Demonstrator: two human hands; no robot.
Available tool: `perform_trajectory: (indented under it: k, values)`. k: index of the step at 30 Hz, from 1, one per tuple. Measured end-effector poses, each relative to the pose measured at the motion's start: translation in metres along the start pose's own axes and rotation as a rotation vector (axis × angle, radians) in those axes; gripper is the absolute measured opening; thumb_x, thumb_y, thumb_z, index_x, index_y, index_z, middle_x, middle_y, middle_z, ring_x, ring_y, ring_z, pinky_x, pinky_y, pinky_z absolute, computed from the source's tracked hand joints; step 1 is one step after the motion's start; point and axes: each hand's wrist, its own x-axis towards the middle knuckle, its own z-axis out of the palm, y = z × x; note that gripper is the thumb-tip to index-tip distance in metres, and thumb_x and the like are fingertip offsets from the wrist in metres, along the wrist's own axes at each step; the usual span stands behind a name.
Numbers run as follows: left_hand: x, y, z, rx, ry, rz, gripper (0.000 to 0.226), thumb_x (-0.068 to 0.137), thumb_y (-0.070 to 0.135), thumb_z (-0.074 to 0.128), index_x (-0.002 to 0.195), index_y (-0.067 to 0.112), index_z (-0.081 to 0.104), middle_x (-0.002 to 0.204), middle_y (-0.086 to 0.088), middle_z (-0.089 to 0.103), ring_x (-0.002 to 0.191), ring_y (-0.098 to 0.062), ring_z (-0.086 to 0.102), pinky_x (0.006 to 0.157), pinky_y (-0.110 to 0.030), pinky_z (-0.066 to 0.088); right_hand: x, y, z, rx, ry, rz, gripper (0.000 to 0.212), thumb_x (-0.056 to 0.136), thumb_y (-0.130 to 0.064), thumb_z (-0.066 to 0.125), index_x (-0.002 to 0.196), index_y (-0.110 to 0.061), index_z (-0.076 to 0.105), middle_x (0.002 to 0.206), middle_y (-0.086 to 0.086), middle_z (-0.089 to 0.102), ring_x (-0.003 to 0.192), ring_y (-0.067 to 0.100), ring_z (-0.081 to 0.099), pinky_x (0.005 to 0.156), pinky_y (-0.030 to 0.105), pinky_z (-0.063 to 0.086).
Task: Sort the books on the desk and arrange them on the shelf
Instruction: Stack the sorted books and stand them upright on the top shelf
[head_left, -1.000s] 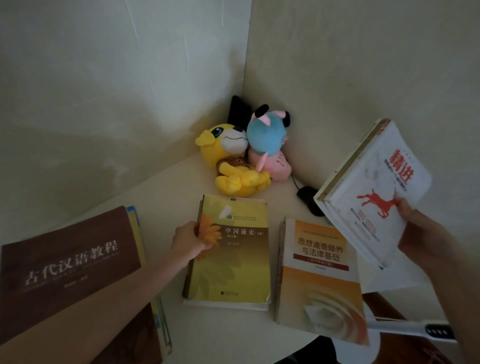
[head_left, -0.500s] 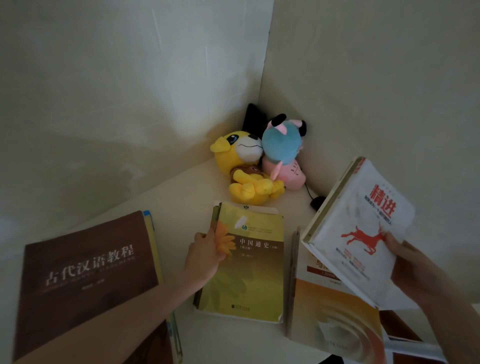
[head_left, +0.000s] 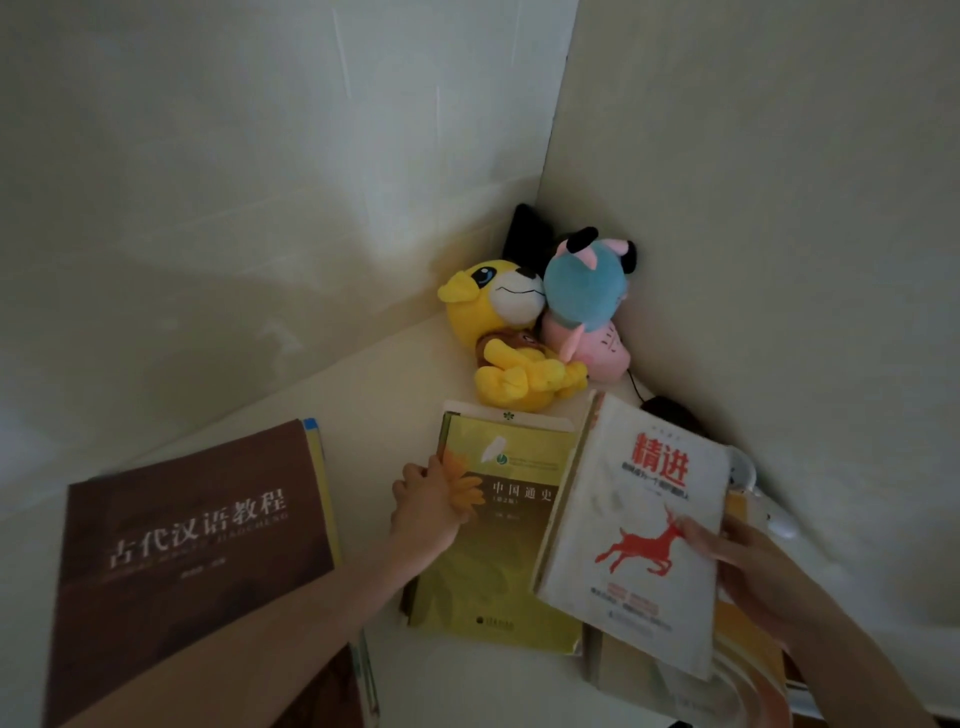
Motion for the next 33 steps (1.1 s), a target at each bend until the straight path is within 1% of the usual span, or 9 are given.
perform_trajectory:
  k: [3, 6, 9, 14, 19, 26, 29, 31, 33]
  values:
    - [0.003, -0.003, -0.002, 0.022, 0.026, 0.024, 0.056, 0.088, 0.024, 0.061, 0.137, 0.015, 0.036, 0.125, -0.015, 0.039, 0.119, -0.036, 0.040, 0.099, -0.041, 0.039, -0.003, 0.001, -0.004, -0.066, -0.006, 0.056, 0.055, 0.074, -0.014, 0.081, 0.123, -0.003, 0.057, 0.110, 0.020, 0.070, 0.098, 0.040, 0.068, 0.088, 0.059, 0.051]
    - [0.008, -0.005, -0.008, -0.017, 0.029, 0.014, 0.049, 0.088, 0.024, 0.061, 0.132, 0.012, 0.042, 0.122, -0.016, 0.044, 0.115, -0.036, 0.047, 0.094, -0.041, 0.042, -0.007, 0.004, -0.013, -0.109, 0.002, 0.098, 0.048, 0.079, -0.008, 0.072, 0.123, -0.002, 0.056, 0.108, 0.022, 0.070, 0.096, 0.040, 0.069, 0.083, 0.055, 0.054]
    - [0.009, -0.004, -0.009, 0.020, 0.015, 0.012, 0.045, 0.091, 0.024, 0.056, 0.131, 0.009, 0.041, 0.124, -0.017, 0.043, 0.115, -0.036, 0.047, 0.093, -0.040, 0.042, -0.011, 0.002, -0.018, -0.148, -0.025, 0.136, 0.080, 0.052, -0.022, 0.088, 0.123, -0.002, 0.055, 0.108, 0.024, 0.070, 0.096, 0.042, 0.069, 0.070, 0.046, 0.059]
    - [0.002, 0.001, -0.003, 0.178, -0.003, 0.028, 0.039, 0.098, 0.022, 0.048, 0.129, 0.004, 0.033, 0.125, -0.016, 0.037, 0.108, -0.033, 0.054, 0.085, -0.035, 0.046, -0.018, 0.001, -0.039, -0.235, 0.002, 0.198, 0.109, 0.023, -0.034, 0.097, 0.119, 0.000, 0.056, 0.105, 0.024, 0.070, 0.094, 0.042, 0.069, 0.068, 0.045, 0.060]
    - [0.002, 0.005, 0.001, 0.171, -0.050, -0.027, 0.065, 0.100, 0.021, 0.043, 0.148, -0.001, 0.004, 0.142, -0.019, 0.032, 0.120, -0.032, 0.051, 0.092, -0.034, 0.044, -0.024, 0.005, -0.058, -0.307, 0.039, 0.258, 0.096, 0.036, -0.025, 0.089, 0.122, 0.000, 0.054, 0.105, 0.025, 0.070, 0.095, 0.044, 0.068, 0.085, 0.056, 0.053]
    - [0.000, 0.008, -0.003, 0.113, -0.107, -0.055, 0.067, 0.102, 0.021, 0.037, 0.149, -0.002, -0.004, 0.139, -0.017, 0.046, 0.121, -0.029, 0.052, 0.096, -0.035, 0.045, -0.019, 0.013, -0.058, -0.423, 0.114, 0.282, 0.095, 0.032, -0.038, 0.088, 0.115, -0.001, 0.060, 0.098, 0.018, 0.074, 0.088, 0.035, 0.072, 0.081, 0.050, 0.055]
    - [0.001, 0.008, -0.008, 0.036, -0.129, -0.071, 0.065, 0.099, 0.022, 0.043, 0.147, -0.002, 0.006, 0.134, -0.017, 0.050, 0.116, -0.029, 0.054, 0.088, -0.032, 0.046, -0.018, 0.025, -0.060, -0.573, 0.231, 0.280, 0.107, 0.020, -0.058, 0.087, 0.110, -0.006, 0.063, 0.091, 0.012, 0.076, 0.083, 0.031, 0.074, 0.081, 0.050, 0.056]
    - [0.003, 0.010, -0.013, -0.020, -0.174, -0.108, 0.063, 0.099, 0.024, 0.045, 0.146, -0.002, 0.012, 0.137, -0.018, 0.047, 0.120, -0.029, 0.052, 0.096, -0.035, 0.045, -0.019, 0.031, -0.064, -0.822, 0.289, 0.235, 0.124, 0.015, -0.083, 0.075, 0.116, -0.011, 0.062, 0.100, 0.010, 0.073, 0.091, 0.029, 0.071, 0.083, 0.047, 0.056]
    - [0.004, 0.013, -0.018, -0.051, -0.217, -0.138, 0.056, 0.100, 0.026, 0.045, 0.144, -0.001, 0.024, 0.141, -0.019, 0.043, 0.123, -0.029, 0.049, 0.103, -0.035, 0.040, -0.021, 0.023, -0.054, -1.194, 0.459, 0.107, 0.114, 0.044, -0.070, 0.082, 0.136, -0.011, 0.048, 0.128, 0.019, 0.053, 0.119, 0.036, 0.050, 0.101, 0.051, 0.043]
